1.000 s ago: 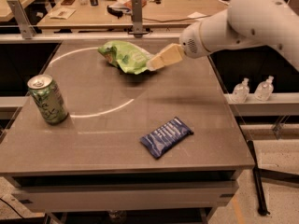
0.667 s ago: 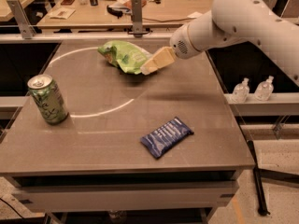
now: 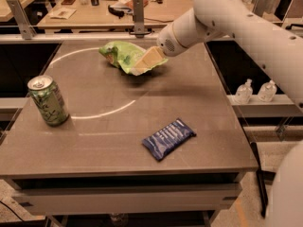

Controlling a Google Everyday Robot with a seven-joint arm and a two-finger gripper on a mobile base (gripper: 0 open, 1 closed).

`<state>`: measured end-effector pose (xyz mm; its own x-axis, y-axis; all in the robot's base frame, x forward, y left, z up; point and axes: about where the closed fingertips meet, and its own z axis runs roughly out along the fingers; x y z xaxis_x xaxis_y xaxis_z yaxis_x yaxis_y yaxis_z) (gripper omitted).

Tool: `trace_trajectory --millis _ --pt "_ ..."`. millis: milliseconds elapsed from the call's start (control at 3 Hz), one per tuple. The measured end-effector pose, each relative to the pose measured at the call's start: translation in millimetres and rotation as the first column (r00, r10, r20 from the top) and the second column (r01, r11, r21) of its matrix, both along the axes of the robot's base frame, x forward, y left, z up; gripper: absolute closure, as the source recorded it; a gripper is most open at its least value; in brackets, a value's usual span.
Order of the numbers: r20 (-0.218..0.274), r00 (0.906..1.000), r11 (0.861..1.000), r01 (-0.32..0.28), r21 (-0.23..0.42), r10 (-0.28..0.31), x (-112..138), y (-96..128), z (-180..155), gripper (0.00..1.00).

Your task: Pick green rice chip bag

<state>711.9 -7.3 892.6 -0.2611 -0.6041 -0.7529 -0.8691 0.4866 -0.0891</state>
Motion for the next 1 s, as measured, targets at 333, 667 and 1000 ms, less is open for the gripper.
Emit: trace_trajectory --millis 333,667,1000 --pt "-0.018 0.9986 0.998 -0.051 -0.022 0.051 8 18 -7 0.0" --pt "-0.058 0.9947 0.995 -0.088 -0.054 0.085 15 29 -20 0.0" --pt "-0.099 0.9896 0.99 -0.112 -0.079 0.104 21 33 -33 0.0"
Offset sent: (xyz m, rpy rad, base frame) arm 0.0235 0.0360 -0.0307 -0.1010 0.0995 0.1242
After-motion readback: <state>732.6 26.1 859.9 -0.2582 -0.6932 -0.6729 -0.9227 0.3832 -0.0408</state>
